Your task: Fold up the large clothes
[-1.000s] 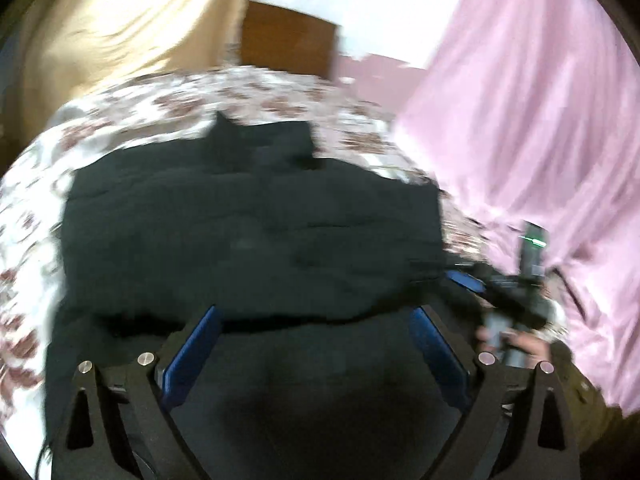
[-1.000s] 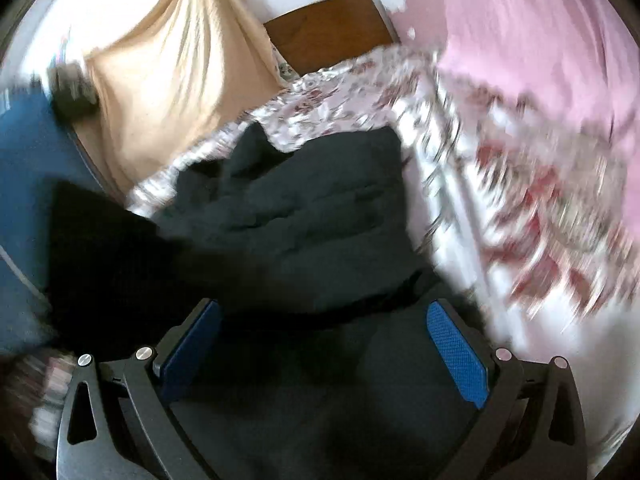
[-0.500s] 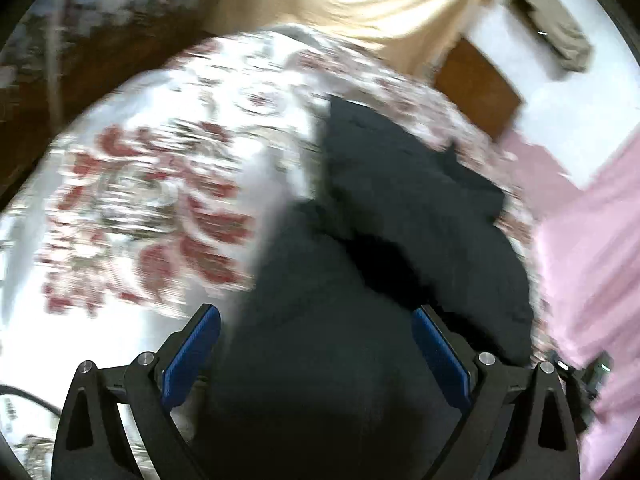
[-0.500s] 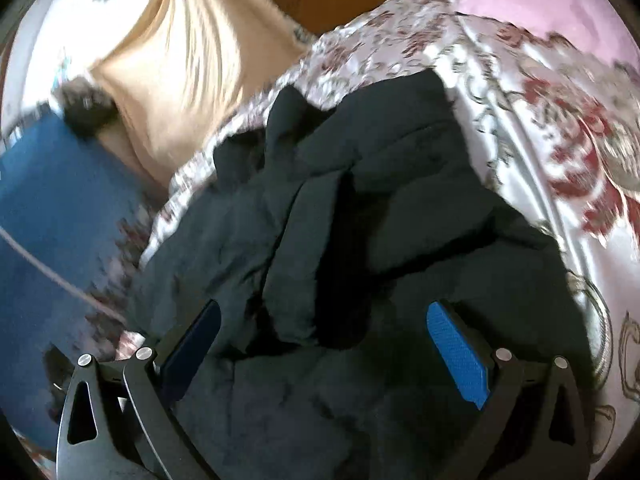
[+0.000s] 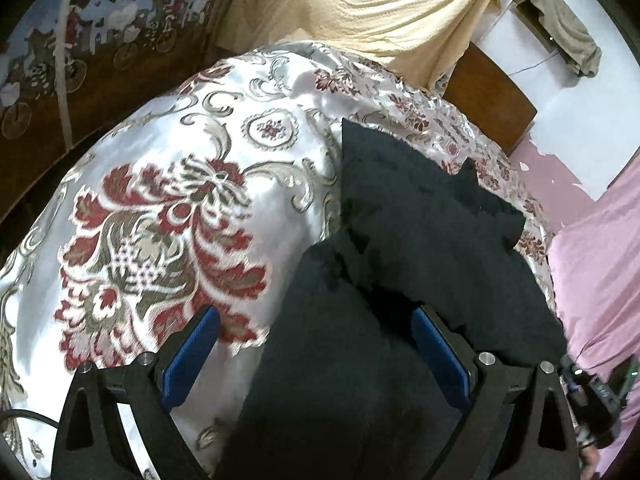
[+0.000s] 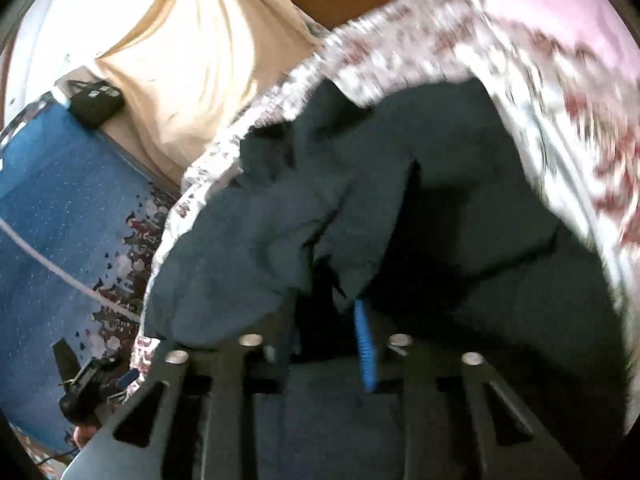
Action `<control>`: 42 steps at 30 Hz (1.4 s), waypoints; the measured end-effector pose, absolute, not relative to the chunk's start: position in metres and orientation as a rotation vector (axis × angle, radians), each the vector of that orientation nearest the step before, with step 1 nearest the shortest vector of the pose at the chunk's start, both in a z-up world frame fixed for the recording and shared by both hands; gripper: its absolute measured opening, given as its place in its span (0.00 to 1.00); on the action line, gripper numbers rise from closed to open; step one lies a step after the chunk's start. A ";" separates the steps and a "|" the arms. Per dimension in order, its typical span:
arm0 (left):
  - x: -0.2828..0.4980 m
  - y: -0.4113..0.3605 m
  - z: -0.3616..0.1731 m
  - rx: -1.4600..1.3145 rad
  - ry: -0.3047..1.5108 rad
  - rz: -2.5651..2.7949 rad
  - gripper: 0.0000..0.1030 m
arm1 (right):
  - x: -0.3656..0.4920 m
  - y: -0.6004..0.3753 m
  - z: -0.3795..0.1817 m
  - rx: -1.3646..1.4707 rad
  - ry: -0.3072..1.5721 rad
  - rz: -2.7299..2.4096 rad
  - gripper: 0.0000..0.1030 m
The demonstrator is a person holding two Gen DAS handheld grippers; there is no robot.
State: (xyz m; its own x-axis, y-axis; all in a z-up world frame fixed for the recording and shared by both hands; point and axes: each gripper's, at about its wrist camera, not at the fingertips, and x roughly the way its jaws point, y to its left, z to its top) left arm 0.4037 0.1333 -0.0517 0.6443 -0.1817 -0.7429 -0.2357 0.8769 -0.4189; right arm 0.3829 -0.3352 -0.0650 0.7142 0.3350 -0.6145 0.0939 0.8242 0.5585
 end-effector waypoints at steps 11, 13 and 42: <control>0.448 0.103 -0.044 -0.446 0.850 0.013 0.94 | 0.402 -0.383 0.011 0.304 0.604 -0.064 0.04; 0.460 0.096 -0.047 -0.414 0.855 0.018 0.94 | 0.410 -0.393 -0.002 0.299 0.630 -0.082 0.04; 0.510 0.023 -0.108 -0.199 0.820 -0.054 1.00 | 0.472 -0.329 -0.090 0.031 0.804 -0.025 0.77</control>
State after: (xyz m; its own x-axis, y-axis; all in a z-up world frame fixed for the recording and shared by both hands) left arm 0.5097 0.0233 -0.1084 0.6822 -0.1246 -0.7205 -0.0292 0.9800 -0.1971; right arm 0.4716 -0.3295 -0.0903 0.6935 -0.0102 -0.7204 0.0342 0.9992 0.0188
